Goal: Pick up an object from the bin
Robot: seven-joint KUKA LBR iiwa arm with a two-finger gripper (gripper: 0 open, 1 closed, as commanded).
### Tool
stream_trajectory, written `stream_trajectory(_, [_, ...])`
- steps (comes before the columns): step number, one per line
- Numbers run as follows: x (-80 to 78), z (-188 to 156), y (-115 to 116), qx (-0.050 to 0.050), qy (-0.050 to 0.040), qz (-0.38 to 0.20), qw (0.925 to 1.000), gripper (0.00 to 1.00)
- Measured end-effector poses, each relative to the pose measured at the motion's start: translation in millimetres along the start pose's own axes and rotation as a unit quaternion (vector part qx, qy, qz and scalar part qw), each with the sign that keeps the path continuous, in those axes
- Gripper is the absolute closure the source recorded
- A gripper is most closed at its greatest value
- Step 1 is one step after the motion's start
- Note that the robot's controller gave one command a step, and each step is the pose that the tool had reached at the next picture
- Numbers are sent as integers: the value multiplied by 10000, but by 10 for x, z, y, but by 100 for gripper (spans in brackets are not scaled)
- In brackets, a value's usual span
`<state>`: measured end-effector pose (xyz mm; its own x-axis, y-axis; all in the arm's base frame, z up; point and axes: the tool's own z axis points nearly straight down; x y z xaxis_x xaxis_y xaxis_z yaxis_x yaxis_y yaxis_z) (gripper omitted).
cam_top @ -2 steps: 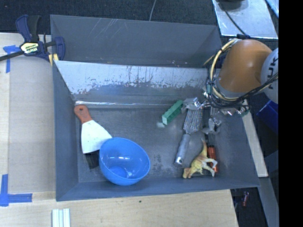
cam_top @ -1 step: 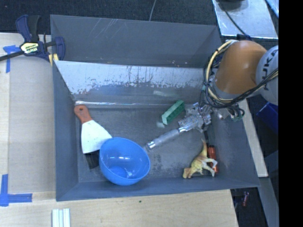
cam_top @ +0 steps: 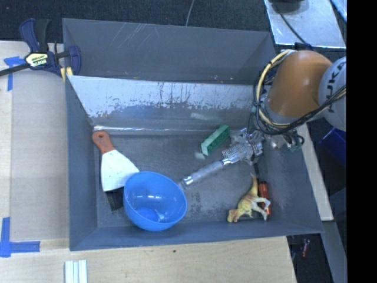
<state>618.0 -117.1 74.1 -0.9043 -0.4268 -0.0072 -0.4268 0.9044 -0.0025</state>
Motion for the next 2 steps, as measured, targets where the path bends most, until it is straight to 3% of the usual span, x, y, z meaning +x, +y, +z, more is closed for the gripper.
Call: stream_trajectory(2, [0, -213, -2, 5, -10, 6, 10000, 100])
